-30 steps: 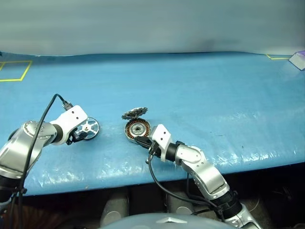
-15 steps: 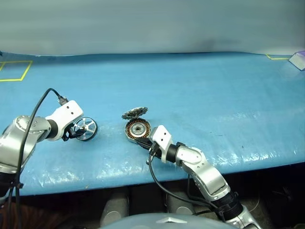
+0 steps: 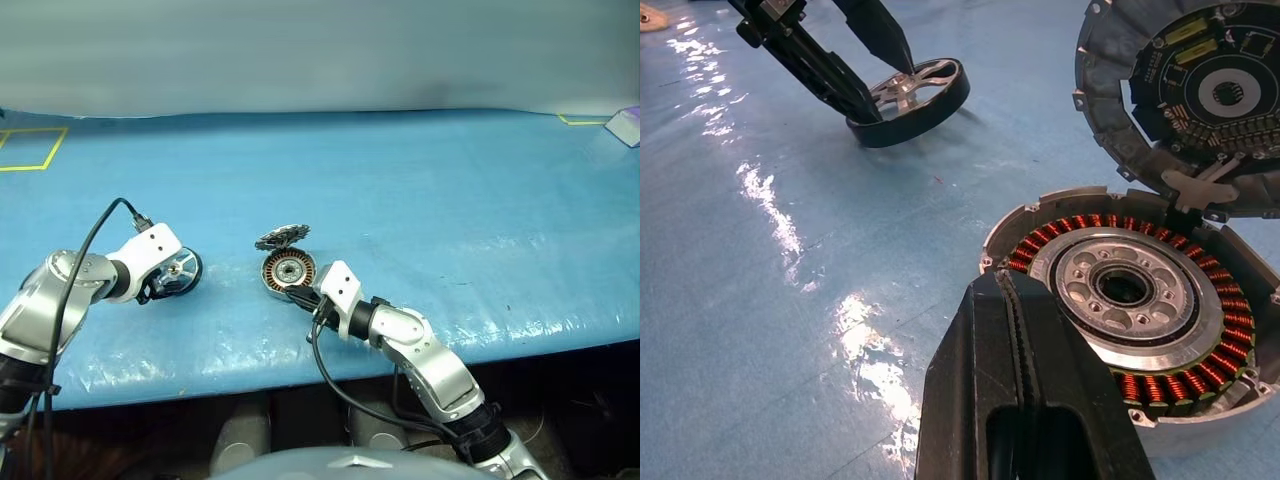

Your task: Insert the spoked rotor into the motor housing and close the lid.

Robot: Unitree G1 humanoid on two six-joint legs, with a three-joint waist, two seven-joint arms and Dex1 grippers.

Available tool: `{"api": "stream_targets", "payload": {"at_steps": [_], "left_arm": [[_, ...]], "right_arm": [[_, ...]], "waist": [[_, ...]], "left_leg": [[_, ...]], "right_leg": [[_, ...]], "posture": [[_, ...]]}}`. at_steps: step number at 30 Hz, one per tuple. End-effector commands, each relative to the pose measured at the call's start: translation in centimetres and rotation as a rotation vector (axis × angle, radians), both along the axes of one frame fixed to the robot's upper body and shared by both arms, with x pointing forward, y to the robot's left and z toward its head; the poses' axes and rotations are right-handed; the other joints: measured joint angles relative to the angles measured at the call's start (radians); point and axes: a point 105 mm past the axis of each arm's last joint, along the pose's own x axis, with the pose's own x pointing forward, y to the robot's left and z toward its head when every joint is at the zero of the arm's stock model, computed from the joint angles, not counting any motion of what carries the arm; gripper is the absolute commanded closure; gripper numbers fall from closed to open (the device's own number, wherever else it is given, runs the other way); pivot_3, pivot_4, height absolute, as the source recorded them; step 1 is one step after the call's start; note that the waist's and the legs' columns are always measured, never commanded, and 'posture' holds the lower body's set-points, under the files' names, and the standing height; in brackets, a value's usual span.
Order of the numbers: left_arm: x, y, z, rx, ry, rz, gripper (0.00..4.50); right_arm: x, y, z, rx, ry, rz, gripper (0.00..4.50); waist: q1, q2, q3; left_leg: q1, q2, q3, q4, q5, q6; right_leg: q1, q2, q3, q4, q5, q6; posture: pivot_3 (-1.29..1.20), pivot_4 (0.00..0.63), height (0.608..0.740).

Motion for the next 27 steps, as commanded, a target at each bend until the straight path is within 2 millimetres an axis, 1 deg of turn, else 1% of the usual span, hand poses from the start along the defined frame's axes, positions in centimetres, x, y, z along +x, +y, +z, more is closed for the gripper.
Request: {"api": "stream_targets", "payload": {"at_steps": [1,2,5,8,15,17,21,25,27], "left_arm": [[0.0,-0.2,-0.2,0.005,0.001,-0.013,1.4],[0.0,-0.2,-0.3,0.007,0.001,-0.014,1.4],[-0.1,-0.2,-0.5,0.009,0.007,-0.016,1.99],[-0.2,-0.1,-0.7,0.011,0.018,-0.014,2.95],[-0.3,0.2,-0.5,0.023,0.007,-0.013,2.95],[-0.3,0.0,-0.5,0.011,0.002,-0.024,2.95],[-0.7,-1.3,0.0,-0.052,-0.018,-0.093,2.95],[-1.9,-2.5,-0.1,-0.148,0.006,-0.175,2.95],[-2.7,-3.6,0.3,-0.243,-0.002,-0.252,2.95]], "right_arm": [[-0.2,0.3,1.2,0.034,-0.035,0.008,4.5],[-0.2,0.3,1.2,0.034,-0.034,0.007,4.5],[-0.2,0.3,1.1,0.033,-0.034,0.004,4.5],[-0.1,0.3,1.1,0.033,-0.035,0.003,4.5],[-0.1,0.3,1.1,0.034,-0.035,-0.001,4.5],[0.0,0.2,1.1,0.031,-0.036,-0.004,4.5],[0.1,-0.2,0.9,0.021,-0.037,-0.017,4.5],[0.4,-1.1,0.5,0.005,-0.037,-0.045,4.5],[0.5,-1.4,0.4,0.005,-0.039,-0.056,4.5]], "waist": [[0.0,0.0,0.0],[0.0,0.0,0.0],[0.0,0.0,0.0],[0.0,0.0,0.0],[-0.002,0.0,0.0],[-0.002,0.0,0.0],[-0.002,0.0,0.0],[0.0,0.0,0.0],[0.001,0.001,0.0]], "left_leg": [[0.0,0.0,0.0,0.0,0.0,0.0],[0.0,0.0,0.0,0.0,0.0,0.0],[0.0,0.0,0.0,0.0,0.0,0.0],[0.0,0.0,0.0,0.0,0.0,0.0],[0.001,0.0,0.0,0.001,0.0,0.0],[0.001,0.0,0.0,0.001,0.0,0.0],[0.001,0.0,0.0,0.001,0.0,0.0],[0.001,0.0,0.001,0.001,0.0,0.0],[0.001,0.0,0.001,0.001,0.0,0.0]], "right_leg": [[0.0,0.0,0.0,0.0,0.0,0.0],[0.0,0.0,0.0,0.0,0.0,0.0],[0.0,0.0,0.0,0.0,0.0,0.0],[0.0,0.0,0.0,0.0,0.0,0.0],[0.0,0.0,0.0,0.002,0.0,0.0],[0.0,0.0,0.0,0.002,0.0,0.0],[0.0,0.0,0.001,0.003,0.0,0.0],[0.0,0.0,0.001,0.002,0.0,0.0],[0.0,0.0,0.001,0.002,0.0,-0.001]], "posture": [[0.0,0.15,0.74],[0.0,0.15,0.74],[0.0,0.15,0.74],[0.0,0.15,0.74],[0.0,0.15,0.74],[0.0,0.15,0.74],[0.0,0.15,0.74],[0.0,0.15,0.74],[0.0,0.15,0.74]]}}
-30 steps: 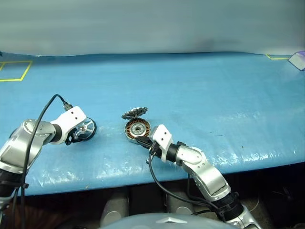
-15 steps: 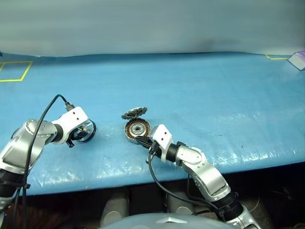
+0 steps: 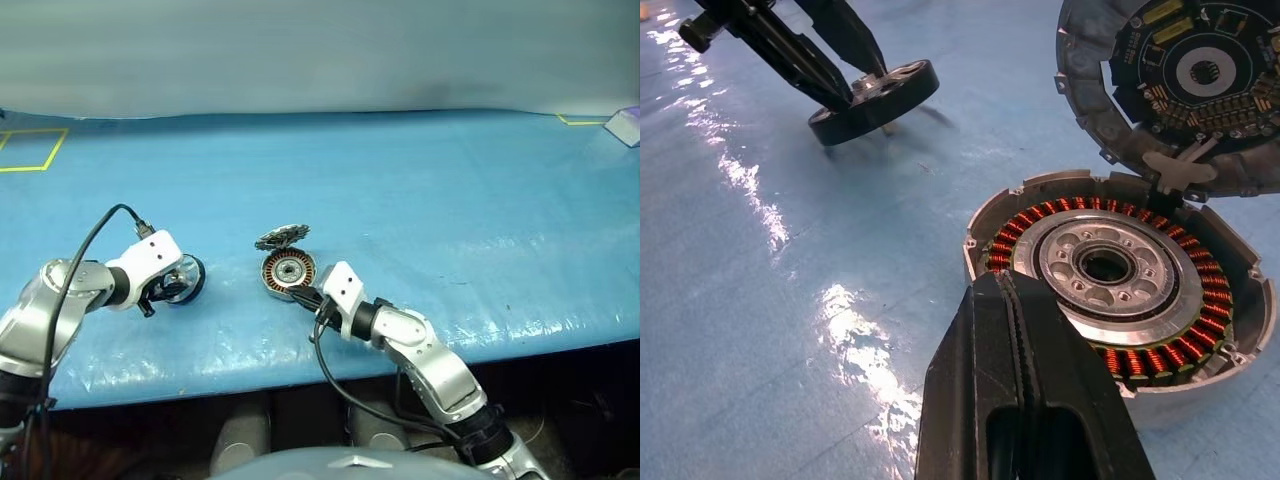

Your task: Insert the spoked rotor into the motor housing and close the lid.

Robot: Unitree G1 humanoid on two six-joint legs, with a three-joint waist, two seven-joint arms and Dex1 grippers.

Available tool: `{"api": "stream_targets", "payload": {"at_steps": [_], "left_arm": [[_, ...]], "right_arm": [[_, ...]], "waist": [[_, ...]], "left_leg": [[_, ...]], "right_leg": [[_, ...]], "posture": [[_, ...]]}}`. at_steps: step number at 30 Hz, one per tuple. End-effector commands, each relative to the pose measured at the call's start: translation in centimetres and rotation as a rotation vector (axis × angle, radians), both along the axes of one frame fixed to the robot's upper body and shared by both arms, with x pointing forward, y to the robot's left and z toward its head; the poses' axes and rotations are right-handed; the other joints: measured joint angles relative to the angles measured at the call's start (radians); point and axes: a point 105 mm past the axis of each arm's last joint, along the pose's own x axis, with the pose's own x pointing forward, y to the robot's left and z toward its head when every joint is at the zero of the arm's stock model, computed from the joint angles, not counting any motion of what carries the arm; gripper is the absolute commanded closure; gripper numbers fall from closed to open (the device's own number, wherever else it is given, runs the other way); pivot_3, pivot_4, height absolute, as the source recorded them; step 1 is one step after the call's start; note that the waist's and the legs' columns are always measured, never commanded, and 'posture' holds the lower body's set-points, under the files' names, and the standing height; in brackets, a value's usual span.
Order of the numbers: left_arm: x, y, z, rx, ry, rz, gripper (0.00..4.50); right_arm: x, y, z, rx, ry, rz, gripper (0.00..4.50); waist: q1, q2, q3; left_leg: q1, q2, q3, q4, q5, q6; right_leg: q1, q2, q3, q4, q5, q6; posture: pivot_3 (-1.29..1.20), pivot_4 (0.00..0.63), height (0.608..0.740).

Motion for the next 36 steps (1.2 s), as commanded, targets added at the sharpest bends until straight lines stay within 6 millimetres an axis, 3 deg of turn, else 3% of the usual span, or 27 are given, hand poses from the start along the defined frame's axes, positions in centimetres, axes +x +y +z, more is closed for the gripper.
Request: {"api": "stream_targets", "payload": {"at_steps": [1,9,19,36], "left_arm": [[-1.2,-2.6,0.8,-0.171,-0.017,-0.149,2.95],[-1.4,-4.0,2.3,-0.347,-0.044,-0.252,2.95],[-1.3,-7.3,2.9,-0.525,-0.004,-0.405,2.95],[0.6,-10.8,1.7,-0.591,-0.005,-0.496,2.95]], "right_arm": [[0.3,-0.7,0.9,0.025,-0.046,-0.022,4.5],[1.4,-2.3,1.2,0.026,-0.08,-0.092,4.5],[2.3,-4.0,0.9,0.06,-0.102,-0.154,4.5],[1.4,-4.7,0.8,0.114,-0.112,-0.125,4.5]], "waist": [[0.001,0.0,0.0],[0.009,0.0,0.0],[0.009,-0.001,0.0],[0.014,0.0,-0.001]], "left_leg": [[0.0,0.0,0.0,0.0,0.0,0.0],[0.0,0.0,0.0,0.002,0.0,0.0],[0.0,0.0,0.0,0.001,0.0,0.0],[0.002,0.0,0.0,0.003,0.0,0.0]], "right_leg": [[0.0,0.0,0.0,0.0,0.0,0.0],[0.001,0.0,0.0,0.0,0.0,0.0],[0.001,0.0,0.0,0.0,0.0,0.0],[0.004,0.001,0.0,0.0,0.001,0.0]], "posture": [[0.0,0.15,0.74],[0.0,0.15,0.74],[0.0,0.15,0.74],[0.0,0.15,0.74]]}}
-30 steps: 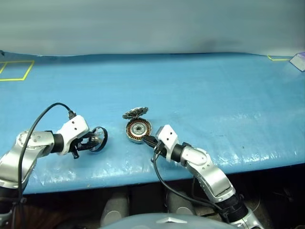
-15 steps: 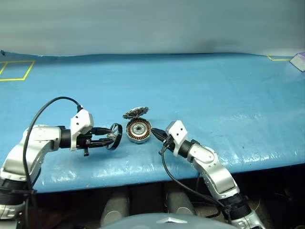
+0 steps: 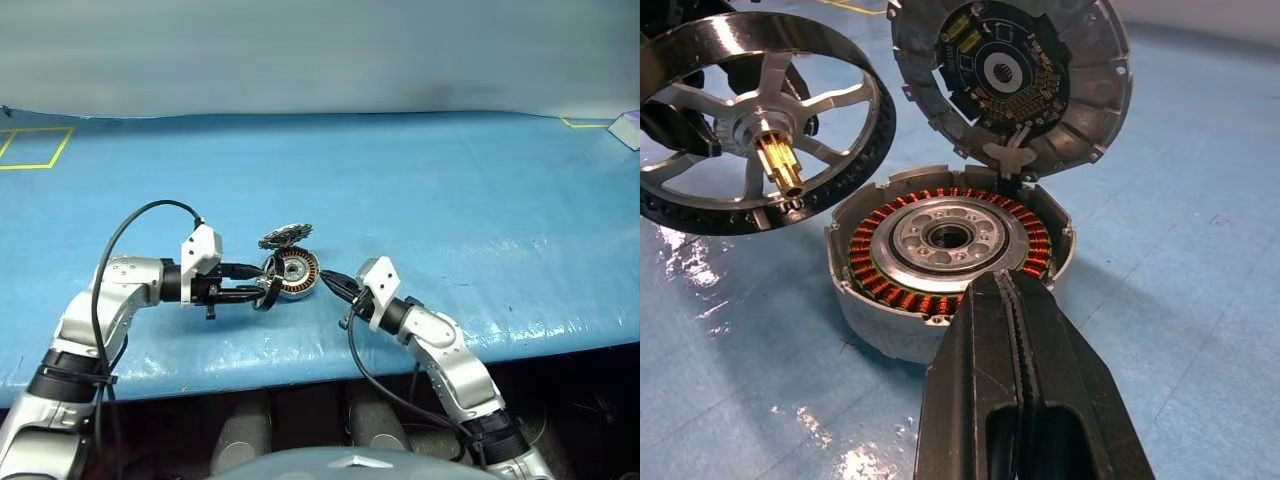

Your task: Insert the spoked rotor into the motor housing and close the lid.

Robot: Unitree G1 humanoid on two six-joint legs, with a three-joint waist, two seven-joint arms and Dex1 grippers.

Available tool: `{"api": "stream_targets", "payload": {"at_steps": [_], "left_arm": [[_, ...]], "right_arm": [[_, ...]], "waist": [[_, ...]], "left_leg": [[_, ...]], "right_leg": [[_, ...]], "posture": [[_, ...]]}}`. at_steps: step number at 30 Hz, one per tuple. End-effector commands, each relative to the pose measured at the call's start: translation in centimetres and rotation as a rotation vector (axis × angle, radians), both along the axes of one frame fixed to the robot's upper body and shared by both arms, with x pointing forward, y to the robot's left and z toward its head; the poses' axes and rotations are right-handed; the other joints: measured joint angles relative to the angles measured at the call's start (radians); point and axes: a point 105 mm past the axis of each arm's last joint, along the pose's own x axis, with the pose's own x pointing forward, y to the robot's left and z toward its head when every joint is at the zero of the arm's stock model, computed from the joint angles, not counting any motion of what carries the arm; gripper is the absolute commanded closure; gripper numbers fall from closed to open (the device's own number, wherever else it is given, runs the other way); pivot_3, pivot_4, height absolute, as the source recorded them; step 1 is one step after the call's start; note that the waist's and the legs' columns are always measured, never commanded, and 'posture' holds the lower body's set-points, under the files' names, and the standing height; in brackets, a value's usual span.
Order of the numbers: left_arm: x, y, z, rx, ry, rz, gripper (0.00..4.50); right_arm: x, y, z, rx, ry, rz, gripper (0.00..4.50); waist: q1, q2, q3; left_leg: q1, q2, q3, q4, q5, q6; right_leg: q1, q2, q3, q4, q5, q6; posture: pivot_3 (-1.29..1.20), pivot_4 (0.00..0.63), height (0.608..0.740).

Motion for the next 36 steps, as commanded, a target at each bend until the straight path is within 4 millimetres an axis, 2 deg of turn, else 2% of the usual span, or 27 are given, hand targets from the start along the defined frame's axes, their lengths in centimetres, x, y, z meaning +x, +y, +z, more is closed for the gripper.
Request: {"api": "stream_targets", "payload": {"at_steps": [1,6,11,19,36], "left_arm": [[0.6,-0.8,0.6,-0.013,-0.054,-0.017,2.95],[0.9,-1.3,0.8,-0.03,-0.06,-0.016,2.95],[1.1,-1.0,1.2,-0.034,-0.052,-0.017,2.95],[1.0,-2.1,2.2,-0.088,-0.002,-0.051,2.95],[3.0,-3.4,0.7,0.035,-0.13,-0.041,2.95]], "right_arm": [[-0.2,-0.1,1.2,0.031,-0.049,0.009,4.5],[-0.7,-0.3,0.7,0.02,-0.037,0.01,4.5],[-0.9,-0.6,0.6,0.02,-0.032,-0.003,4.5],[-1.1,-0.6,0.3,0.019,-0.024,-0.014,4.5],[-1.5,-1.0,-0.1,0.012,-0.038,-0.023,4.5]], "waist": [[0.004,0.0,0.0],[0.012,0.0,0.0],[0.011,0.0,0.0],[0.009,0.0,0.0],[0.012,0.0,0.0]], "left_leg": [[0.0,0.0,0.0,0.0,0.0,0.0],[0.002,0.0,-0.001,0.002,0.0,0.0],[0.002,0.0,-0.001,0.002,0.0,0.0],[0.002,0.0,-0.001,0.002,0.0,0.0],[0.002,0.0,-0.001,0.001,0.0,0.0]], "right_leg": [[0.001,0.0,0.0,0.0,0.0,0.0],[0.003,0.0,0.0,-0.001,0.0,0.0],[0.004,0.0,0.0,-0.001,0.0,0.0],[0.004,0.0,0.0,-0.001,0.0,0.0],[0.005,0.0,0.0,-0.002,0.0,0.0]], "posture": [[0.0,0.15,0.74],[0.0,0.15,0.74],[0.0,0.15,0.74],[0.0,0.15,0.74],[0.0,0.15,0.74]]}}
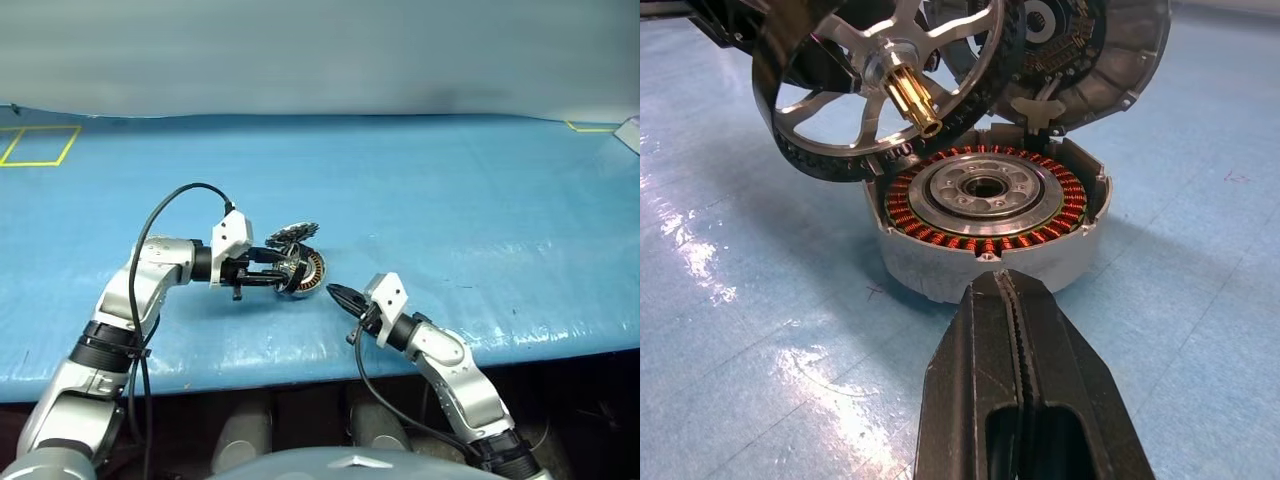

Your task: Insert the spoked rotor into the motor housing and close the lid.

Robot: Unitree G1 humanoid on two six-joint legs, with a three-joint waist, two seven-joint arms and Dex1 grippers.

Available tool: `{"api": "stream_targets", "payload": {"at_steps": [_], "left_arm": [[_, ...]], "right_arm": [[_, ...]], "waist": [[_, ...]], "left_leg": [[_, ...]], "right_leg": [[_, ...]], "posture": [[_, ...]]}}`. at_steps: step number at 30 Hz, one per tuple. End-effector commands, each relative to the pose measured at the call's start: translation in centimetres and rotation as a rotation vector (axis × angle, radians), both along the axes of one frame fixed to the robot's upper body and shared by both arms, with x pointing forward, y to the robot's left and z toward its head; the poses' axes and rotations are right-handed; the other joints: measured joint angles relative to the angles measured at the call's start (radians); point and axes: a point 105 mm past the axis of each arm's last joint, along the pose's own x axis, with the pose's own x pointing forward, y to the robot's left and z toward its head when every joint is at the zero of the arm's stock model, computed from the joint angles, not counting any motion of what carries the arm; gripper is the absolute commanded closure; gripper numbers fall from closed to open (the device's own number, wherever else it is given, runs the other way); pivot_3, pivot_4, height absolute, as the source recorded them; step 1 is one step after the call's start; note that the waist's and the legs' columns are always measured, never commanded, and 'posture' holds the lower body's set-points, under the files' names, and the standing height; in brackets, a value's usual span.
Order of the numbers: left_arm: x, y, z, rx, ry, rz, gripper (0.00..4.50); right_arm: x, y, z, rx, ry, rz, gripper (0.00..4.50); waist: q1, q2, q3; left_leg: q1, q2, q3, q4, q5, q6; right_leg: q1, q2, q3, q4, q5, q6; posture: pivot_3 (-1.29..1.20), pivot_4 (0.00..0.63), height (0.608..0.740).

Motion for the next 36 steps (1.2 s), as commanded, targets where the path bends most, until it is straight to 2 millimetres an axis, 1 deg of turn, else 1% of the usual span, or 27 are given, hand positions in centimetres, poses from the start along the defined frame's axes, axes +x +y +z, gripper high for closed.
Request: {"api": "stream_targets", "payload": {"at_steps": [1,5,11,16,22,27,33,36], "left_arm": [[0.6,-0.5,0.4,0.012,-0.053,0.002,2.95],[0.7,-0.5,0.4,0.011,-0.069,0.01,2.95],[0.8,-0.6,0.3,0.015,-0.064,0.01,2.95],[0.7,-0.7,0.4,0.009,-0.026,0.017,2.95],[0.8,-0.7,1.5,-0.034,0.003,0.032,2.95],[1.7,-0.8,2.2,-0.028,-0.053,0.064,2.95],[2.6,-1.2,1.7,0.02,-0.119,0.103,2.95],[2.6,-1.5,1.3,0.039,-0.128,0.09,2.95]], "right_arm": [[0.0,0.0,1.1,0.018,-0.055,0.002,4.5],[-0.1,0.1,1.1,0.022,-0.057,0.01,4.5],[-0.4,0.3,1.6,0.045,-0.108,0.031,4.5],[-0.4,0.5,1.1,0.055,-0.104,0.026,4.5],[-0.3,0.7,0.9,0.06,-0.103,0.02,4.5],[-0.4,0.8,0.6,0.059,-0.093,0.018,4.5],[-0.4,0.7,0.6,0.057,-0.092,0.009,4.5],[-0.3,0.6,0.5,0.055,-0.091,0.002,4.5]], "waist": [[0.001,0.0,0.0],[0.002,0.0,0.0],[0.001,0.0,0.0],[0.001,0.0,0.0],[0.0,0.0,0.0],[0.0,0.0,0.0],[0.0,0.0,0.0],[0.0,0.0,0.0]], "left_leg": [[0.0,0.0,0.0,0.0,0.0,0.0],[0.002,0.0,0.0,0.0,0.0,0.0],[0.002,0.0,0.0,0.0,0.0,0.0],[0.003,0.0,0.0,0.0,0.0,0.0],[0.003,0.0,0.0,0.0,0.0,0.0],[0.003,0.0,0.0,0.0,0.0,0.0],[0.003,0.0,0.0,0.0,0.0,0.0],[0.003,0.0,0.0,-0.001,0.0,0.0]], "right_leg": [[0.0,0.0,0.0,0.0,0.0,0.0],[0.002,0.0,0.0,0.0,0.0,0.0],[0.002,0.0,0.0,0.0,0.0,0.0],[0.003,0.0,0.0,0.0,0.0,0.0],[0.003,0.0,0.0,0.0,0.0,0.0],[0.002,0.0,0.0,0.0,0.0,0.0],[0.003,0.0,0.0,0.0,0.0,0.0],[0.003,0.0,0.0,-0.001,0.0,0.0]], "posture": [[0.0,0.15,0.74],[0.0,0.15,0.74],[0.0,0.15,0.74],[0.0,0.15,0.74],[0.0,0.15,0.74],[0.0,0.15,0.74],[0.0,0.15,0.74],[0.0,0.15,0.74]]}}
